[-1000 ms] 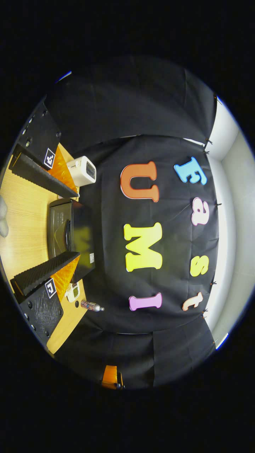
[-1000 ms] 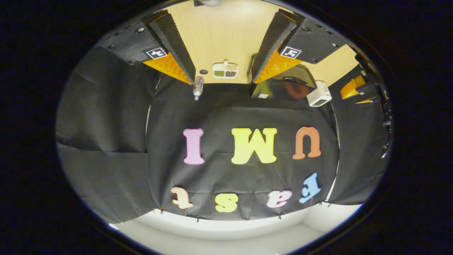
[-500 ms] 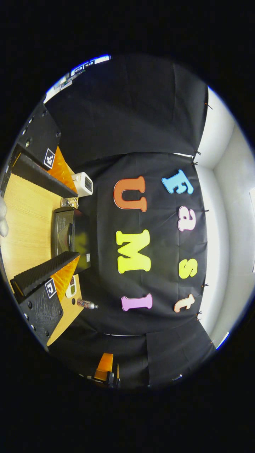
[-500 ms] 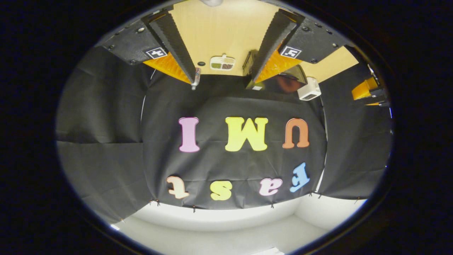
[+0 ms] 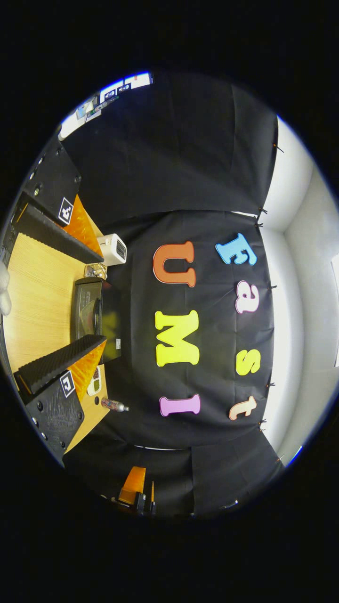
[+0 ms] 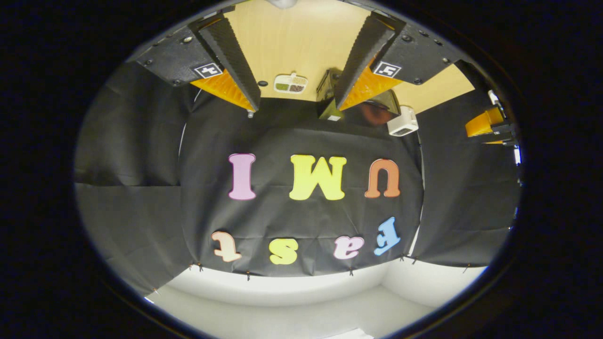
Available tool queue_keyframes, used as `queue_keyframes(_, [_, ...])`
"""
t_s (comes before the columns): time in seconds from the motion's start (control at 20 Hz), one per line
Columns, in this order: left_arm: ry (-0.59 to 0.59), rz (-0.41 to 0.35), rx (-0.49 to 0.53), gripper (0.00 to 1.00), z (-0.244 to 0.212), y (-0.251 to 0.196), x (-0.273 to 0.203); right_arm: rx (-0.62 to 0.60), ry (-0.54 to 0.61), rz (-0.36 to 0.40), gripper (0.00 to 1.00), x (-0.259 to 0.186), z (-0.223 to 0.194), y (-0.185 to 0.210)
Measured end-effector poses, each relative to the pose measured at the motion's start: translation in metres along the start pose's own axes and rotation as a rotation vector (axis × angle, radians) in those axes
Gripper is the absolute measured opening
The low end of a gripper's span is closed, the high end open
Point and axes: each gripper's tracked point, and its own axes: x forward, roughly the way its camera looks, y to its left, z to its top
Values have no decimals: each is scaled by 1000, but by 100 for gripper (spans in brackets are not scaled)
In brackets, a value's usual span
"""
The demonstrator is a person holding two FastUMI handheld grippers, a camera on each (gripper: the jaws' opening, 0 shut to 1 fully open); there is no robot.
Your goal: Open the electric oven with the left hand, put the food in, and close the electric oven.
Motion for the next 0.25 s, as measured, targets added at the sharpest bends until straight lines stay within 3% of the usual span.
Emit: queue_keyframes(0.25, [-8,-3,-1,96,6,-4,7,5,-13,-12,96,0,5,-4])
